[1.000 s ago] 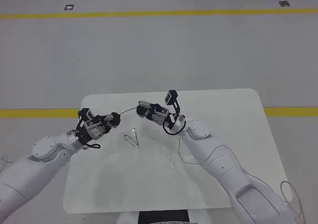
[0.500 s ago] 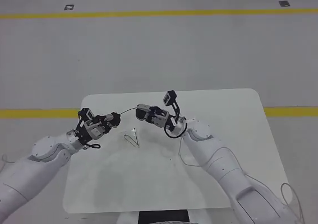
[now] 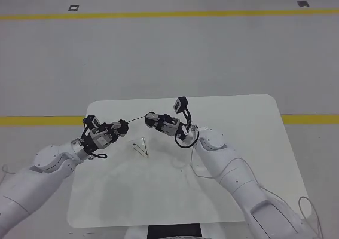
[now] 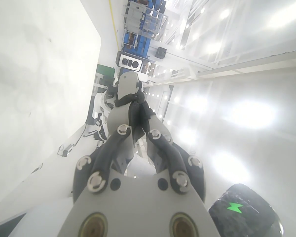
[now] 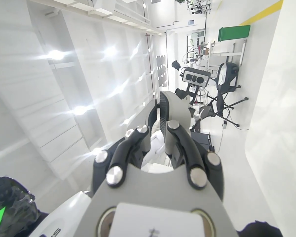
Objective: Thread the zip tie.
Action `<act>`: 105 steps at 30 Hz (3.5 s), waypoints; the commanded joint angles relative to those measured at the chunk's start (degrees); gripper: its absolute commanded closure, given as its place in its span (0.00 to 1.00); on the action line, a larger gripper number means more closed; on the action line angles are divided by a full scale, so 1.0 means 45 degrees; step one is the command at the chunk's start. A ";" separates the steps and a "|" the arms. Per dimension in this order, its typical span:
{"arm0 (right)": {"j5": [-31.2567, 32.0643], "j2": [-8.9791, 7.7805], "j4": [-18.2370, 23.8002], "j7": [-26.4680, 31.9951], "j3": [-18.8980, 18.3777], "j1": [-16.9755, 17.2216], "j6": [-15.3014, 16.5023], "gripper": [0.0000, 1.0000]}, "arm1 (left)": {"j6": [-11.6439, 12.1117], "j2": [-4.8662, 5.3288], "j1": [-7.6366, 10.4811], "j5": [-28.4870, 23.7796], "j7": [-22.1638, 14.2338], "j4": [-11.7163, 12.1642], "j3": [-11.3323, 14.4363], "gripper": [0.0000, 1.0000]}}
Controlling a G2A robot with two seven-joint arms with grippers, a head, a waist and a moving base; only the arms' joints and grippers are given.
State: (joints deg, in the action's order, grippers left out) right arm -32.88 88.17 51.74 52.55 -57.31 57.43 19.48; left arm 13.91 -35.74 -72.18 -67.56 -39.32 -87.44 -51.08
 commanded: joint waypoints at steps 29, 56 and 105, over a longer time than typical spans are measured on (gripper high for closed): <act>0.0193 0.0426 -0.0165 -0.0456 0.0052 0.0037 0.0000 1.00 | -0.0069 -0.0291 -0.0242 0.0893 0.0746 -0.0154 -0.0324 0.00; -0.1371 0.0393 0.0767 0.0558 0.0021 0.0608 -0.1659 1.00 | 0.0157 -0.0690 -0.0287 0.0776 -0.0805 0.0134 -0.0608 0.00; 0.0612 0.0014 0.1671 0.0289 0.0314 0.0781 -0.2357 1.00 | -0.0720 -0.1470 -0.0927 0.1828 -0.1807 0.0381 -0.1801 1.00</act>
State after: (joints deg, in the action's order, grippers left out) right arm -30.22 88.28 59.11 53.88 -55.88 60.89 8.94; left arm 10.71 -42.29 -76.30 -59.47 -47.50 -85.71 -59.11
